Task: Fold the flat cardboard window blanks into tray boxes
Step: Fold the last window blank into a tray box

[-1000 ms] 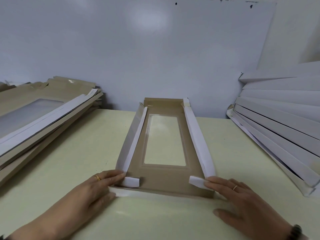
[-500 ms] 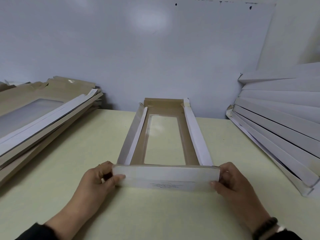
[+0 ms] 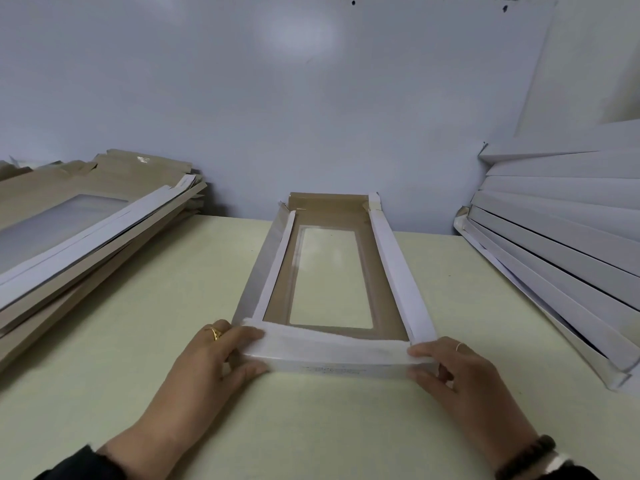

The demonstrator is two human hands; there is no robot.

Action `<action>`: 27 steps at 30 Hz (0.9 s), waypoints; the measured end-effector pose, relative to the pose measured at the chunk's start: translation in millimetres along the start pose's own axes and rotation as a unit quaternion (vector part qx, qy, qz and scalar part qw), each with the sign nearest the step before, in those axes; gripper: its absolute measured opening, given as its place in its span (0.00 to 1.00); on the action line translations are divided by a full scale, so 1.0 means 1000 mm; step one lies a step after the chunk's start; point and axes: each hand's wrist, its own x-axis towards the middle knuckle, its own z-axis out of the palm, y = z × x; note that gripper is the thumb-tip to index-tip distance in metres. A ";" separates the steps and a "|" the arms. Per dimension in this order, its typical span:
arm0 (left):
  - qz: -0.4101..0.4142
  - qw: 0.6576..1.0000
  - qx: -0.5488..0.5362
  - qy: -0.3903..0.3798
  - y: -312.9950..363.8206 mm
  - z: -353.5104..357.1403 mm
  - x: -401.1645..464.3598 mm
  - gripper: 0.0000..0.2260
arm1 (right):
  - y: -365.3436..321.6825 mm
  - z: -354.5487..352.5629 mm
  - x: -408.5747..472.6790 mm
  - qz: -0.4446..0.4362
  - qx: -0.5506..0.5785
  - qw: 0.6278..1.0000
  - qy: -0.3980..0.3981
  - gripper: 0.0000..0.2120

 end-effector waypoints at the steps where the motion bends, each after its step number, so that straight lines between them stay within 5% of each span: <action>1: 0.011 1.000 0.023 0.002 0.000 0.001 0.000 0.10 | -0.001 0.000 0.000 0.001 -0.013 1.000 -0.002 0.10; 9: 0.047 0.997 0.062 -0.019 0.002 -0.001 0.001 0.04 | -0.006 -0.001 0.005 -0.074 -0.171 0.982 0.038 0.10; 13: 0.090 0.975 0.201 -0.010 0.010 -0.002 0.006 0.19 | -0.011 0.000 0.009 -0.144 -0.253 0.955 0.060 0.18; 18: 0.165 0.964 0.199 -0.070 0.035 0.009 0.019 0.23 | -0.018 0.009 0.013 -0.200 -0.207 0.956 0.053 0.31; 20: 0.185 0.960 0.167 -0.125 0.045 0.024 0.020 0.21 | -0.022 0.017 0.012 -0.216 -0.188 0.957 0.041 0.31; 24: 0.146 0.970 0.151 -0.120 0.045 0.037 0.020 0.12 | -0.020 0.017 0.011 -0.185 -0.112 0.976 -0.036 0.30; 27: 0.132 0.969 0.150 -0.143 0.044 0.036 0.021 0.12 | -0.015 0.010 0.013 -0.197 -0.153 0.966 -0.073 0.26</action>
